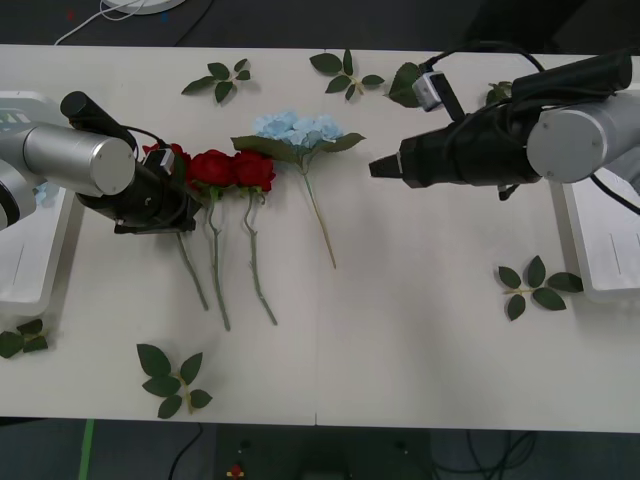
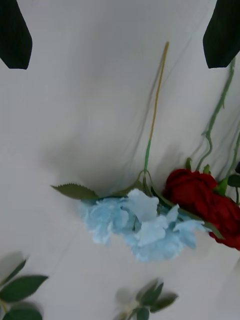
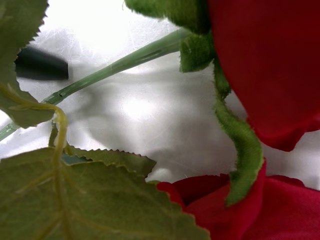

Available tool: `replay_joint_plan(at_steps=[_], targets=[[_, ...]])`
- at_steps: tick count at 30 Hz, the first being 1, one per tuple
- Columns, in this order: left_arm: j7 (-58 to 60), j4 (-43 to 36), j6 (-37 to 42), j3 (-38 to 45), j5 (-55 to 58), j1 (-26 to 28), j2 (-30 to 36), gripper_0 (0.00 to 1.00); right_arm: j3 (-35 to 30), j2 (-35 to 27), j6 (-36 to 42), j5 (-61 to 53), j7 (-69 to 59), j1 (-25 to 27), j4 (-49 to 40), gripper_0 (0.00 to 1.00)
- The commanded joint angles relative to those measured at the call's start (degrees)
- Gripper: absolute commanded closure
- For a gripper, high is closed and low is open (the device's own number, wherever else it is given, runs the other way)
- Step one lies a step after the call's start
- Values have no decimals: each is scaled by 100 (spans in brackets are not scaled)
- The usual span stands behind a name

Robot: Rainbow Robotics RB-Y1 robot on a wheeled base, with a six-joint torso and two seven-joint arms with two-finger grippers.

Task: Place the red flowers into the right box and the blue flowers into the left box. If a person shows an open palm, hand one flower to the person first, then continue sorting.

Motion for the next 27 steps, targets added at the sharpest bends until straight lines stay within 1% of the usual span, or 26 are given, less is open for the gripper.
replay_joint_plan(at_steps=[1,4,8,12,16,19,22,23,27], targets=[[276,-45,-62,-82,-50,-258,-46,100,-119,514,730,635,-886,-428,152,0],[276,-45,-62,-82,-50,-258,-46,100,-119,856,1108,1075,-1431,-587,240,0],[276,-45,-62,-82,-50,-258,-46,100,-119,1410,1363,1769,-2151,-736,442,0],[258,-19,-98,-117,-94,-250,-99,100,-119,1999,1389,2472,-2652,-885,855,0],[241,34,-177,-134,-138,-337,-73,100,-119,2421,1389,3009,-2723,-1026,1277,0],[232,113,-124,-108,-94,-504,-64,100,-119,2737,1380,3439,-2810,-1131,1637,0],[206,104,254,217,-120,-715,-20,100,-119,2887,1380,3562,-2863,-1246,1892,0],[179,60,500,437,-147,-812,7,100,-119,2931,1372,3597,-2881,-1272,1963,0],[-260,-177,1924,1817,-164,-1199,68,100,-119,3054,1363,3633,-2951,-1404,2209,0]])
